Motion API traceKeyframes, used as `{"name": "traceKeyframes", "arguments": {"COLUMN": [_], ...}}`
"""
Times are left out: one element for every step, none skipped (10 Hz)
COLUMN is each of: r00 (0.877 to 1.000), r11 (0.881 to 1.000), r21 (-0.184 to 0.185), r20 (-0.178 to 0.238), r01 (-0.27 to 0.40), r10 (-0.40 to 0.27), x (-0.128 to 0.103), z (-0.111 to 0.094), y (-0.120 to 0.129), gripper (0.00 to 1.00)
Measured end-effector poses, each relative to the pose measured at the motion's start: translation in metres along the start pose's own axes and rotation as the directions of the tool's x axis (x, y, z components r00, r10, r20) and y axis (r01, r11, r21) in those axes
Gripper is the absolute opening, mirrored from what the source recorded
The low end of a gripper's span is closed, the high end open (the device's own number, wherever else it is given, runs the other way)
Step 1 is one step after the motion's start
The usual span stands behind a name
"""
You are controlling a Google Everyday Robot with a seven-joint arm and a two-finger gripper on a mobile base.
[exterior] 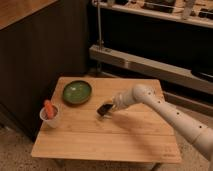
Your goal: Place the eraser on the white sponge
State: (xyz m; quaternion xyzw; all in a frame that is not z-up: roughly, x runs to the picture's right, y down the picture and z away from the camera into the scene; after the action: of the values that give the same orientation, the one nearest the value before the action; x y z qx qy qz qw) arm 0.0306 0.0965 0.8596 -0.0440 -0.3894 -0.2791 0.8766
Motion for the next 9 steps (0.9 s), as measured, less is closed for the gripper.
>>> {"name": "traceKeyframes", "arguments": {"r00": [1.000, 1.000, 1.000, 1.000, 1.000, 1.000, 1.000, 1.000, 1.000], "r11": [1.000, 1.000, 1.000, 1.000, 1.000, 1.000, 1.000, 1.000, 1.000], "r21": [0.001, -0.001, -0.005, -0.005, -0.005, -0.005, -0.006, -0.008, -0.009], "r20": [-0.002, -0.001, 0.002, 0.002, -0.001, -0.003, -0.003, -0.001, -0.001], "r01": [-0.004, 0.004, 0.014, 0.015, 0.011, 0.007, 0.009, 0.015, 0.017], "r10": [0.004, -0.004, -0.014, -0.015, -0.011, -0.007, -0.009, -0.015, -0.017], "x": [0.0005, -0.0002, -0.0022, -0.0030, -0.0022, -0.0011, -0.0017, -0.0034, -0.0038], "z": [-0.0025, -0.0006, 0.0038, 0.0041, 0.0014, -0.0007, -0.0011, 0.0010, 0.0011], "y": [0.0029, -0.0014, -0.0061, -0.0060, -0.0036, -0.0016, -0.0015, -0.0035, -0.0043], "gripper": [0.02, 0.11, 0.22, 0.30, 0.42, 0.49, 0.59, 0.67, 0.68]}}
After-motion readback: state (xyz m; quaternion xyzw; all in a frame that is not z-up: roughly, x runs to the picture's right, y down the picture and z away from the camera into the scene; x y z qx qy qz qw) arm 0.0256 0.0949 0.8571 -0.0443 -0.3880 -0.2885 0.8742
